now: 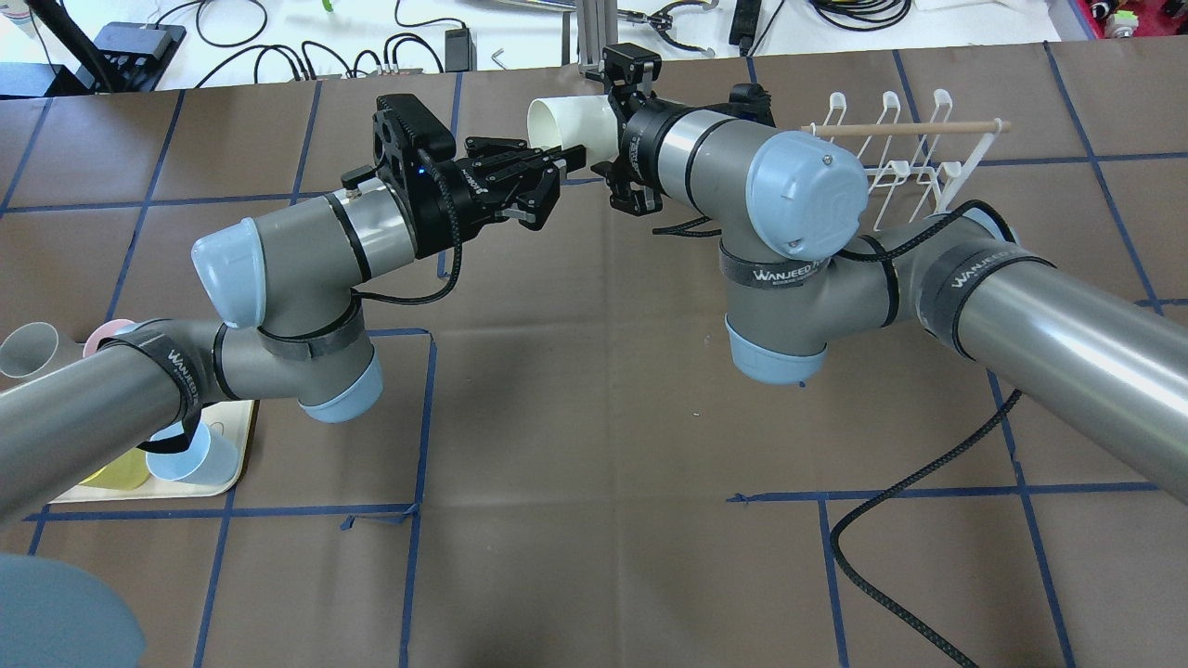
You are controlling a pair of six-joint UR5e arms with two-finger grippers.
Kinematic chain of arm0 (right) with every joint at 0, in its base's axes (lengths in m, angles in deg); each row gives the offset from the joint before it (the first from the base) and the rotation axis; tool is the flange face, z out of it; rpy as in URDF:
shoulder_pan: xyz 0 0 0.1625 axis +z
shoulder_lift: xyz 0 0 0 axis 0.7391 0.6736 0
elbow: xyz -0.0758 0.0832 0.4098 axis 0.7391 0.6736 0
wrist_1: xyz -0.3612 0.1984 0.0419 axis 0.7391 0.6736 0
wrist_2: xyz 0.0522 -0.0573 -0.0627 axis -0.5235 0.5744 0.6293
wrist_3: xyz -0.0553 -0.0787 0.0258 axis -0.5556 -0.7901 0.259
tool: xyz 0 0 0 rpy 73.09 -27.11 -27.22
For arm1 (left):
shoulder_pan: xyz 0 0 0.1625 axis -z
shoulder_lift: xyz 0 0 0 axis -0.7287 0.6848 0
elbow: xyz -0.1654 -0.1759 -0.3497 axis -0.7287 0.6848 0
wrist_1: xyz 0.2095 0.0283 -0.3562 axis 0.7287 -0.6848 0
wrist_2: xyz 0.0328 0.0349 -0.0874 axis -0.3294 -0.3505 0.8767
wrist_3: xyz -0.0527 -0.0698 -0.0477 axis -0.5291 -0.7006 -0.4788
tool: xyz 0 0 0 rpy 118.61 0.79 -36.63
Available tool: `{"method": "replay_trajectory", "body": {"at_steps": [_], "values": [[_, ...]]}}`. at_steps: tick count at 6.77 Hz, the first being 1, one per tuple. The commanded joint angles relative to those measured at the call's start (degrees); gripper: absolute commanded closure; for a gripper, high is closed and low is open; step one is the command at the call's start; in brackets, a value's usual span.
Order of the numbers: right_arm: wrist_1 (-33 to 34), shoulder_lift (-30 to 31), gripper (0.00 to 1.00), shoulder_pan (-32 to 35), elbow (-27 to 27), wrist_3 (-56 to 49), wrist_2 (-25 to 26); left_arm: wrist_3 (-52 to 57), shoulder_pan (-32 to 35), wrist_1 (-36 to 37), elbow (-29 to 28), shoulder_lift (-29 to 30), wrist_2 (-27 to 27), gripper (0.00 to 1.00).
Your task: Transfer IKEA cup to right arm and place on rack
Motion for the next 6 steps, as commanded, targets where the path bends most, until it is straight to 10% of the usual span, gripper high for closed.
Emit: {"method": "replay_trajectory", "body": {"at_steps": [1, 6], "values": [[-0.2, -0.4, 0.02, 0.6, 0.9, 1.3, 0.4, 0.0, 0.1, 0.0, 0.0, 0.0, -0.1, 0.95], [-0.2, -0.4, 0.50, 0.6, 0.7, 0.7, 0.0, 0.0, 0.1, 0.1, 0.0, 0.2, -0.1, 0.92]]}}
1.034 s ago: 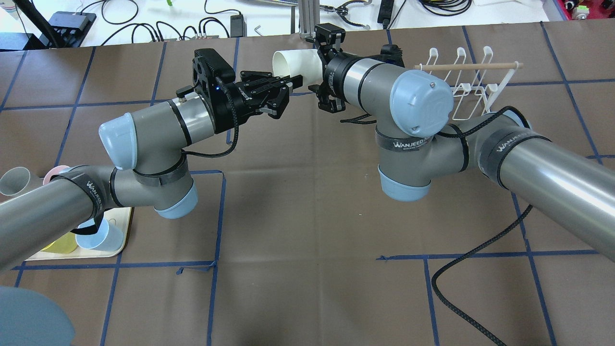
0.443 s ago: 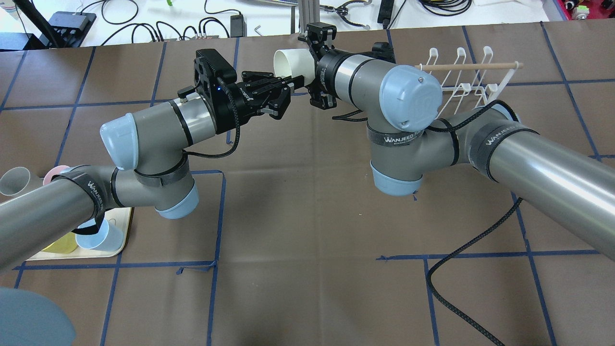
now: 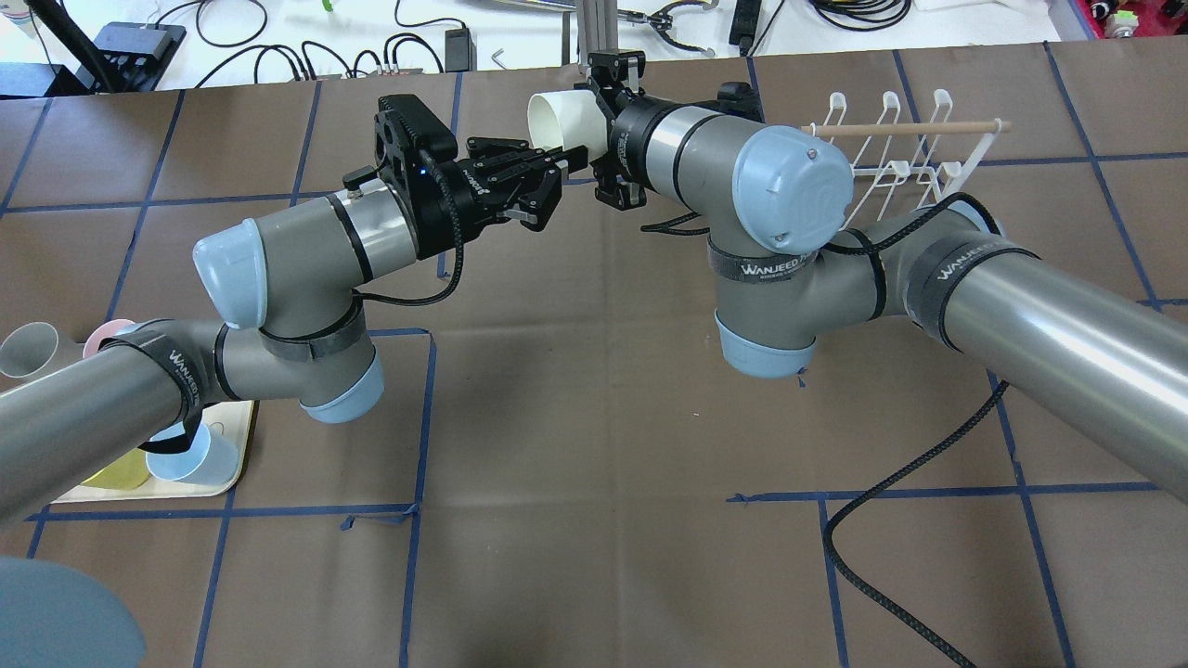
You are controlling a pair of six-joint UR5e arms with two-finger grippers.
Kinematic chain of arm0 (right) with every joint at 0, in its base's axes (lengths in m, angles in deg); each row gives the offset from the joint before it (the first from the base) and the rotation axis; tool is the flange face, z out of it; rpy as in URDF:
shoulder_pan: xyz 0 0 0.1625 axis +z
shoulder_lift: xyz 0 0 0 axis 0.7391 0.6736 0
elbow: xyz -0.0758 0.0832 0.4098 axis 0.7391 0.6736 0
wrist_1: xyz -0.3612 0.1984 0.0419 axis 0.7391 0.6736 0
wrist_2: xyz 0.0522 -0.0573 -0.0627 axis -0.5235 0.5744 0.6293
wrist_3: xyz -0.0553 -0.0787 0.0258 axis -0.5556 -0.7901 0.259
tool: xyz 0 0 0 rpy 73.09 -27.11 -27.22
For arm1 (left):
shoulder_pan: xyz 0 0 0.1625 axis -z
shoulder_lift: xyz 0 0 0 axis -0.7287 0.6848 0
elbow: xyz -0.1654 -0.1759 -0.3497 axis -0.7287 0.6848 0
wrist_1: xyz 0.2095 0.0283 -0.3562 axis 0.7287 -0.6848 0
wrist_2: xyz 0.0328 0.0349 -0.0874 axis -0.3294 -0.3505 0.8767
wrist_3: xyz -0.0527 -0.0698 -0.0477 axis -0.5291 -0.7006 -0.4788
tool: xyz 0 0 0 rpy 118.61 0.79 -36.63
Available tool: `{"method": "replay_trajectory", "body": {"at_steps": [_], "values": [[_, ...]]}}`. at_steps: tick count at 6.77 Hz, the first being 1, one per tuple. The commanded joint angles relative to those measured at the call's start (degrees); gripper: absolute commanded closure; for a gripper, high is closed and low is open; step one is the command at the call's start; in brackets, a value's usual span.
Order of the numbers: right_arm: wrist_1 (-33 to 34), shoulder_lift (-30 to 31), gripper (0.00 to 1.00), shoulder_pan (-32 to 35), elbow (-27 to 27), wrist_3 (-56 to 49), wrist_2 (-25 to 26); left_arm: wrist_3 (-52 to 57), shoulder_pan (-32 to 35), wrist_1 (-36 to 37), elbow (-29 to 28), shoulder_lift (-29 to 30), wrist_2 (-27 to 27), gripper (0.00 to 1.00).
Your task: Transfer IKEA cup to right arm and place on rack
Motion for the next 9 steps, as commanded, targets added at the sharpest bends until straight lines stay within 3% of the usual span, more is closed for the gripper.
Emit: {"method": "replay_trajectory", "body": {"at_steps": [1, 2, 3, 5, 7, 9], "values": [[0.0, 0.1, 0.57, 0.0, -0.2, -0.5, 0.0, 0.0, -0.1, 0.0, -0.3, 0.1, -0.4, 0.72], [0.0, 0.2, 0.64, 0.0, -0.2, -0.4, -0.1, 0.1, -0.1, 0.1, -0.5, 0.1, -0.6, 0.42], [0.0, 0.2, 0.66, 0.0, -0.2, -0.3, -0.1, 0.1, -0.1, 0.1, -0.7, 0.1, -0.7, 0.21], [0.0, 0.3, 0.70, 0.0, -0.3, -0.3, -0.1, 0.0, -0.1, 0.1, -0.7, 0.1, -0.5, 0.09], [0.1, 0.3, 0.78, 0.0, 0.0, -0.5, 0.1, -0.1, -1.9, 0.0, -0.4, -1.0, -0.7, 0.06], [0.7, -0.6, 0.83, -1.6, 0.3, -0.7, 0.0, -0.3, -9.7, -0.3, -0.3, -1.3, 0.0, 0.04]]}}
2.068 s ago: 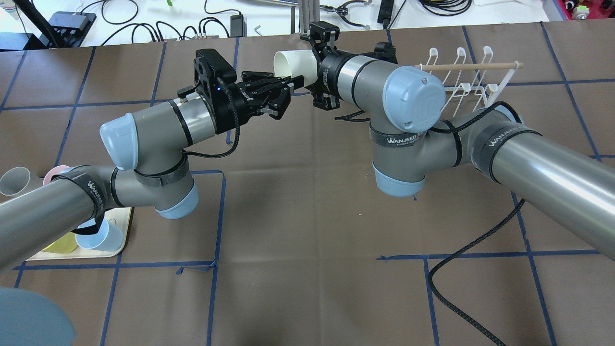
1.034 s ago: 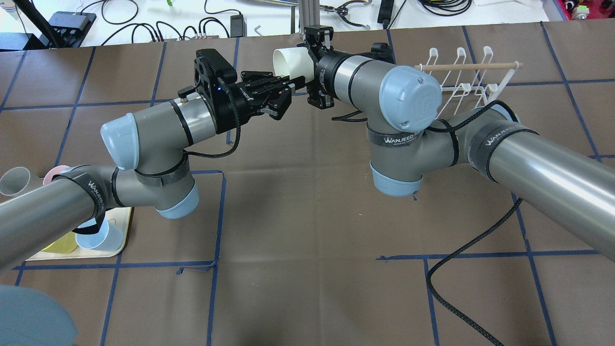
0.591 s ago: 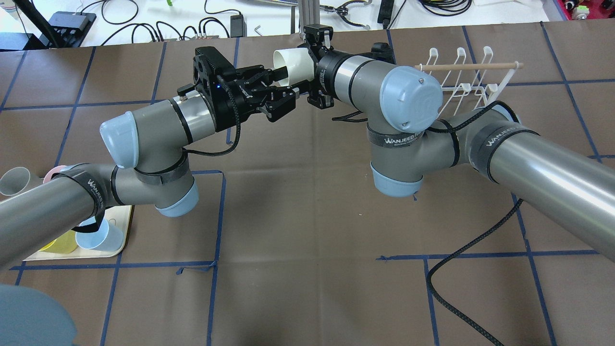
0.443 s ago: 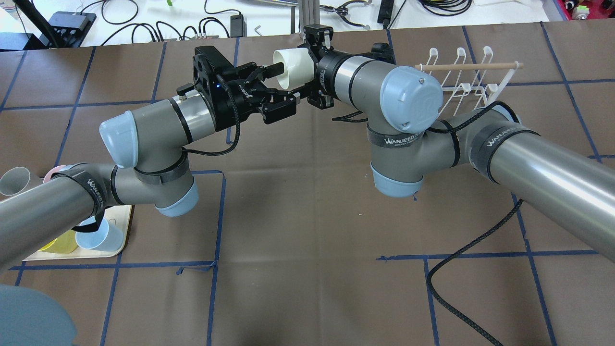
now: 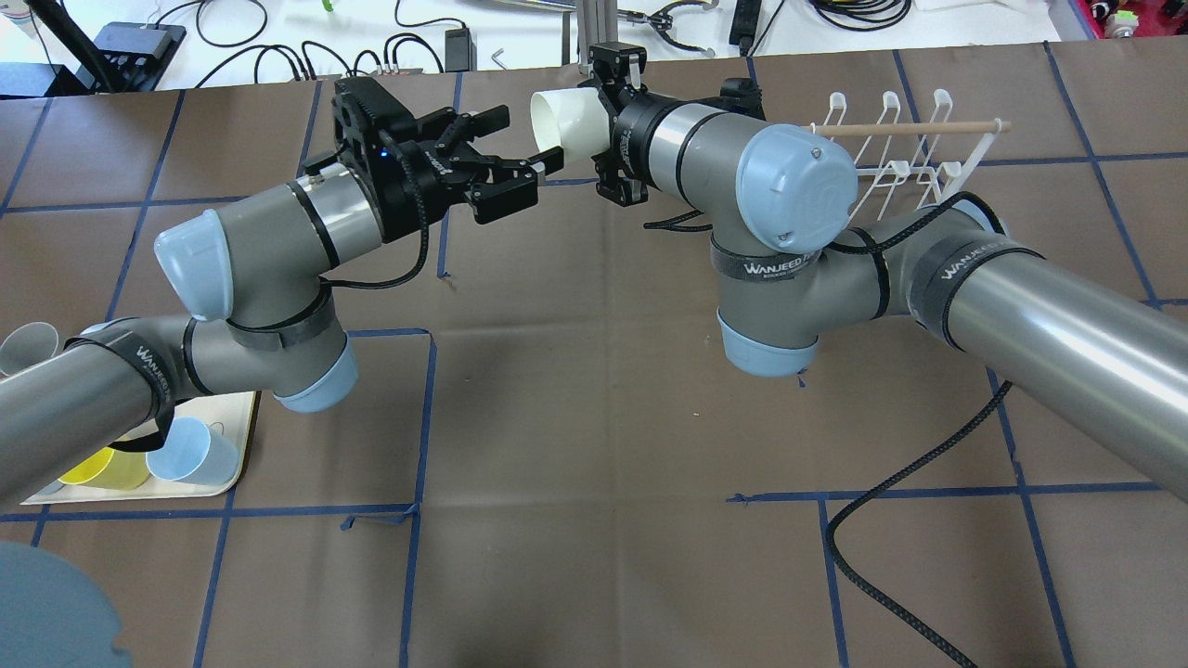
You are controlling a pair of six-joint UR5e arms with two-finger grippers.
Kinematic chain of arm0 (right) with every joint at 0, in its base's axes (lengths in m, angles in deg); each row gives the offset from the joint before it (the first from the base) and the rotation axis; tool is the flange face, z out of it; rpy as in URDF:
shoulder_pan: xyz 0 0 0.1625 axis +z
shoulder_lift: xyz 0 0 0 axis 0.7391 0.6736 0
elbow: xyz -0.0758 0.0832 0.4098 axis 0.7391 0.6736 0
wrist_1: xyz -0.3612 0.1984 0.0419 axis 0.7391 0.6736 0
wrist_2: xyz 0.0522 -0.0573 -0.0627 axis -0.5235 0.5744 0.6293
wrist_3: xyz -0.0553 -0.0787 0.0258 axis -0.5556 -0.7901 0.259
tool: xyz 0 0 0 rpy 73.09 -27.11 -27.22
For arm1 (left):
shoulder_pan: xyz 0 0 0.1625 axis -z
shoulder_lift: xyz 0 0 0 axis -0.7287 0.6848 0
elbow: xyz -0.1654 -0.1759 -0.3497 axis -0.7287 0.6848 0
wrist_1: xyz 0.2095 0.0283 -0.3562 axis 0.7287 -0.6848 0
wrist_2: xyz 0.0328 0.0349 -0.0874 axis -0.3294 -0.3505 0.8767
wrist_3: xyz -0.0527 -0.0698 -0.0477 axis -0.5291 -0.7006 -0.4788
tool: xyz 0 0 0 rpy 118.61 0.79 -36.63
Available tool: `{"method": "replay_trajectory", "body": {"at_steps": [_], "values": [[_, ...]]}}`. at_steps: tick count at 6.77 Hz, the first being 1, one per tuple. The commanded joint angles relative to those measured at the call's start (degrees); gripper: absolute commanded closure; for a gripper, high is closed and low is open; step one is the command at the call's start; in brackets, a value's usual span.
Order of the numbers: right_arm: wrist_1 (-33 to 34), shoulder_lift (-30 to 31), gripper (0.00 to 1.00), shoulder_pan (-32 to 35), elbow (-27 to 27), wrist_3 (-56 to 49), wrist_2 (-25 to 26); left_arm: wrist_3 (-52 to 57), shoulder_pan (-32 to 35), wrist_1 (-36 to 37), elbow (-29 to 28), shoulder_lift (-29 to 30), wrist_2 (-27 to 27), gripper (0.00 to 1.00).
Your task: Transfer IKEA cup to right arm and place on rack
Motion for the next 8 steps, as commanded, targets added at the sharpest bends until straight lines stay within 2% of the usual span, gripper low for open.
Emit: {"method": "replay_trajectory", "body": {"at_steps": [1, 2, 3, 4, 5, 6, 8], "values": [[0.1, -0.4, 0.84, -3.3, 0.0, -0.7, 0.0, -0.2, -4.9, -2.4, -0.7, -0.1, -0.5, 0.03], [-0.1, -0.1, 0.90, -5.5, -0.3, -6.8, 0.1, -0.4, -4.7, -9.2, -2.5, -0.8, -8.7, 0.02], [-0.6, 0.5, 0.91, -7.4, -0.1, -15.2, 0.2, -3.6, -3.8, -17.5, -7.1, -2.6, -18.6, 0.02], [-0.6, 0.6, 0.92, -9.0, 0.0, -24.0, 0.3, -5.7, -3.7, -29.8, -11.2, -6.1, -22.3, 0.01], [-0.5, 0.8, 0.92, -10.9, 0.5, -38.7, 3.2, -5.7, -3.0, -45.9, -14.2, -11.0, -26.5, 0.01], [-0.5, 0.8, 0.92, -13.4, 1.7, -53.3, 5.6, -5.7, -1.9, -61.8, -18.1, -15.1, -33.1, 0.01], [0.3, 0.3, 0.94, -18.0, 3.1, -72.9, 7.1, -9.2, 1.1, -90.0, -28.9, -15.9, -44.1, 0.01]]}}
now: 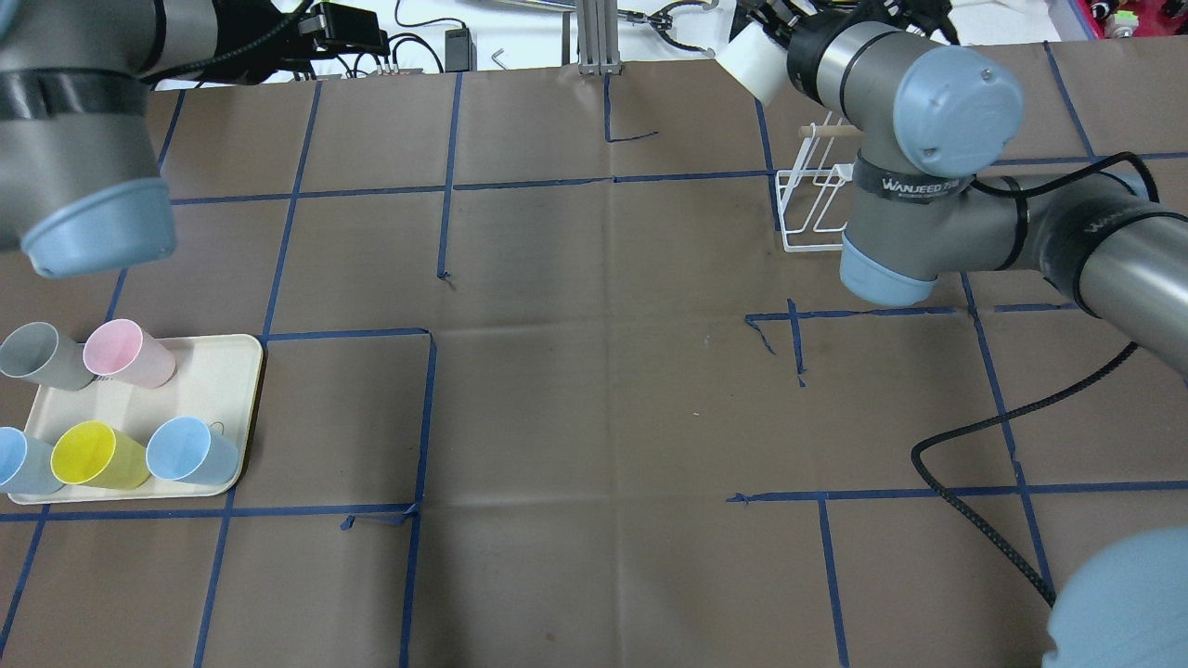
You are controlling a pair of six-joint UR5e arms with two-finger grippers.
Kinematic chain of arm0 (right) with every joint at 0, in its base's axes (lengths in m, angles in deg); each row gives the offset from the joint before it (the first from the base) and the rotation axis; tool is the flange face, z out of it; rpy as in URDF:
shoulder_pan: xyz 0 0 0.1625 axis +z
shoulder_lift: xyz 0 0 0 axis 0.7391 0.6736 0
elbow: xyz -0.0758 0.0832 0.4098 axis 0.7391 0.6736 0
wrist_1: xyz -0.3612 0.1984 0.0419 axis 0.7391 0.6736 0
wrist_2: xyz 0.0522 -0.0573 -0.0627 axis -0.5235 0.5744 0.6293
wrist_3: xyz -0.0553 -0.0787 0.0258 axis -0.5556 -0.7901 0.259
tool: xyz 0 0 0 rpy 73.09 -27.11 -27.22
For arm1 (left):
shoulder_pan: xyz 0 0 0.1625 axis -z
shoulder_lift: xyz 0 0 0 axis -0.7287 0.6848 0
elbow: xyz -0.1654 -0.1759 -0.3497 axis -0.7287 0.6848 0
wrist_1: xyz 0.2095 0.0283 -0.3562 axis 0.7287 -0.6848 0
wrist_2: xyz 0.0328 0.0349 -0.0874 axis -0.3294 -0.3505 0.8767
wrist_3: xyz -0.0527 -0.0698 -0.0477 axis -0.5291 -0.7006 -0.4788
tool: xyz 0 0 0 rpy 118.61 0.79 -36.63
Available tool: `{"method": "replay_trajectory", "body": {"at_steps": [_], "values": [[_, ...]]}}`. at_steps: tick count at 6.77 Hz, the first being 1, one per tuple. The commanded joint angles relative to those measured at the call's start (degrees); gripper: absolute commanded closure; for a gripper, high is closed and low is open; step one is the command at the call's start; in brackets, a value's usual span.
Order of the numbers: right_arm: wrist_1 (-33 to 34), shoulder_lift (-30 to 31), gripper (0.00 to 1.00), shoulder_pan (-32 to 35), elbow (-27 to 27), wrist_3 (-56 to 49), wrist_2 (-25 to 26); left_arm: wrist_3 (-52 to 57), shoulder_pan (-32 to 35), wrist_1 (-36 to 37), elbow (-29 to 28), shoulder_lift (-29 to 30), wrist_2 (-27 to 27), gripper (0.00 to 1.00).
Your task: Transfer IKEA cup to right arm and place on rack
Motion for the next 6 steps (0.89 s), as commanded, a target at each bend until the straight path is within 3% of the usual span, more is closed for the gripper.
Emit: {"method": "replay_trajectory", "body": {"at_steps": [1, 2, 4, 6], "values": [[1.2, -0.8, 0.94, -4.9, 2.6, -17.3, 0.8, -3.2, 3.8, -28.7, -9.8, 0.3, -12.2, 0.01], [2.6, -3.0, 0.94, -5.9, 6.5, -22.8, 0.7, -3.1, 4.6, -35.1, -9.8, 0.3, -15.8, 0.01], [14.6, -11.5, 0.94, -6.0, 11.7, -29.8, 1.0, -2.5, 4.7, -39.6, -8.3, -0.3, -16.1, 0.01], [17.9, -13.8, 0.94, -5.8, 8.9, -31.1, 4.3, -2.3, 4.7, -39.4, -3.9, -2.8, -16.3, 0.01]]}}
